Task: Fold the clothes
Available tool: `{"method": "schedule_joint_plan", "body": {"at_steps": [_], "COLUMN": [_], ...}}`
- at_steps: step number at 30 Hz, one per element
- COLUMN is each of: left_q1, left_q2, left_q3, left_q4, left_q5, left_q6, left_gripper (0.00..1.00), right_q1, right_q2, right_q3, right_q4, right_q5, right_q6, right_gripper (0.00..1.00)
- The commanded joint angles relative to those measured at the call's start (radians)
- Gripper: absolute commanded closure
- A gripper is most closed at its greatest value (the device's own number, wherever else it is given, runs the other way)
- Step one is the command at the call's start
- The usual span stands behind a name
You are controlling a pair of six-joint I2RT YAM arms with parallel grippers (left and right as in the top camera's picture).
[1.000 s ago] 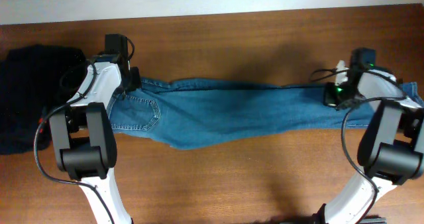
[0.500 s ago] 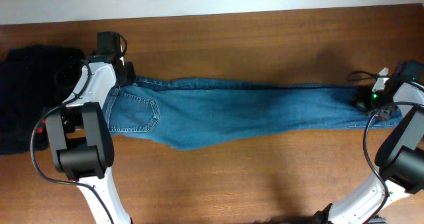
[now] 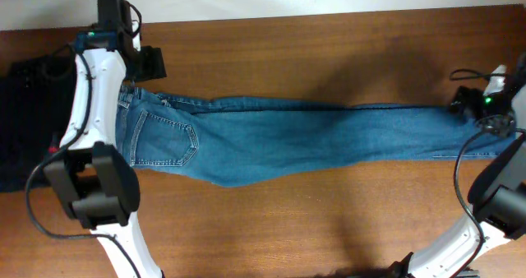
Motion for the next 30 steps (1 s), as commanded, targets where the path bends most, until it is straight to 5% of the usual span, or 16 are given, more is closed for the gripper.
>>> {"method": "schedule_joint_plan", "body": {"at_steps": [1,14,30], "left_q1": [0.0,-0.001,-0.001], "left_q2": [-0.032,-0.025,-0.025], "left_q3": [0.015,-0.006,-0.01], "left_q4": [-0.073,-0.113,-0.143], "left_q5": [0.023,0.086,0.085], "left_q6": [-0.053,-0.056,-0.056], "left_gripper": [0.09,0.09,0.09], "right_q1": [-0.066,-0.286,-0.27], "right_q2": [0.006,0.01,0.164], "right_q3": [0.013,0.011,0.005], "right_q4": [-0.007,0.029,0.122], "right_q5": [0.036,0.053,0.044], "right_q6": [0.021,0.285,0.364], "right_gripper": [0.01,0.01,0.01]}}
